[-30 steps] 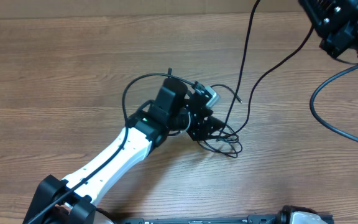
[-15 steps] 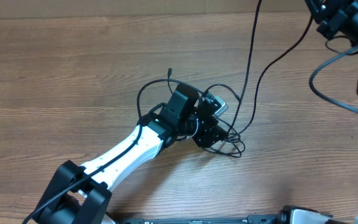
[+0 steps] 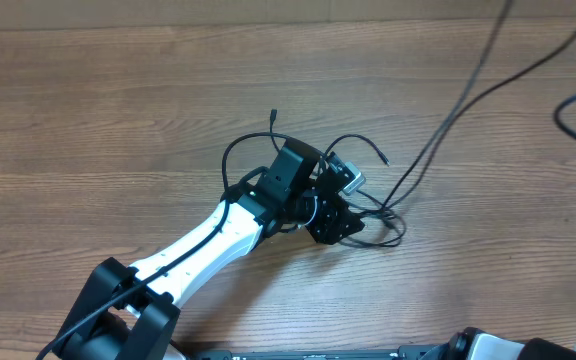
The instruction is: Untangle cables
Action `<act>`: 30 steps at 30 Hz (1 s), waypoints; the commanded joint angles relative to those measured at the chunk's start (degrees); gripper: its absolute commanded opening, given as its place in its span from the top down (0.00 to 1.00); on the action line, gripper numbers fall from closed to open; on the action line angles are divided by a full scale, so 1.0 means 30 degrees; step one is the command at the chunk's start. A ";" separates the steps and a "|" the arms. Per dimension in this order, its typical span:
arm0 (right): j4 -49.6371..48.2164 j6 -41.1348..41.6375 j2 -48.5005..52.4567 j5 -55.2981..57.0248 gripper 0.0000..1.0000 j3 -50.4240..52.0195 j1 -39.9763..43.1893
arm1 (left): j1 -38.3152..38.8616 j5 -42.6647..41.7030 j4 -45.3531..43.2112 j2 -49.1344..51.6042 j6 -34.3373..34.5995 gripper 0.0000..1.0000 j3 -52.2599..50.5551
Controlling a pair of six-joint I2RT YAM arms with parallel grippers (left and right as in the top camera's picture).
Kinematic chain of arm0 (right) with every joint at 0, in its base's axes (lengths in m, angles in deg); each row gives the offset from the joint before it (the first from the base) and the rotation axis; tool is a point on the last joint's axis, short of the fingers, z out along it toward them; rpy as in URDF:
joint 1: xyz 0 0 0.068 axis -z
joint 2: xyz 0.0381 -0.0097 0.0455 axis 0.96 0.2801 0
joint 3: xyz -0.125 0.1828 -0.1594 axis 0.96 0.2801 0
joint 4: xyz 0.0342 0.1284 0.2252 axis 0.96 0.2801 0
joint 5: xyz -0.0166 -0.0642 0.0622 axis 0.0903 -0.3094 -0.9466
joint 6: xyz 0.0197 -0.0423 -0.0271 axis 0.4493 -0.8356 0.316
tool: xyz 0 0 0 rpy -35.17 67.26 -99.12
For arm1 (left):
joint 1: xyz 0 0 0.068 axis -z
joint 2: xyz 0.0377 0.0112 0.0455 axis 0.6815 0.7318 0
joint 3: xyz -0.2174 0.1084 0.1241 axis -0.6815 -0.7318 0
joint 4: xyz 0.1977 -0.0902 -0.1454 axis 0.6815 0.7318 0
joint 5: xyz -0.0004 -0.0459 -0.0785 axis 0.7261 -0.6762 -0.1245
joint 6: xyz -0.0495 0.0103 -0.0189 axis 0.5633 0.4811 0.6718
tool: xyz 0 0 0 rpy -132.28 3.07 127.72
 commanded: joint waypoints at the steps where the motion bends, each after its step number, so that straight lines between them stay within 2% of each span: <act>1: -0.0415 -0.0248 -0.0160 0.0627 0.96 -0.0889 0.1639 | 0.0036 -0.0393 -0.0022 0.0146 -0.0415 0.45 -0.0138; 8: -0.0189 -0.0233 -0.0153 0.1668 0.96 -0.0889 0.5129 | 0.0036 -0.0335 -0.0029 0.0153 -0.0423 0.45 -0.0138; 12: -0.0758 0.0189 -0.0153 -0.0707 0.96 -0.0889 0.5275 | 0.0036 -0.0240 -0.0284 0.0153 -0.0423 0.45 -0.0138; 16: -0.2397 0.2441 -0.0153 -0.1858 0.96 -0.0889 0.3599 | 0.0036 -0.0240 -0.0605 0.0153 -0.0423 0.45 -0.0138; 22: -0.6477 0.6994 -0.0153 -0.3563 0.96 -0.0889 -0.0969 | 0.0036 -0.0255 -0.0663 0.0153 -0.0415 0.45 -0.0138; 27: -0.6914 0.6841 0.0109 -0.2106 0.96 -0.0889 -0.6033 | 0.0036 -0.0262 -0.0648 0.0153 -0.0357 0.45 -0.0138; 30: -0.6929 0.6849 0.0561 -0.0845 0.96 -0.0889 -0.7497 | 0.0036 -0.0270 -0.0648 0.0153 -0.0357 0.45 -0.0138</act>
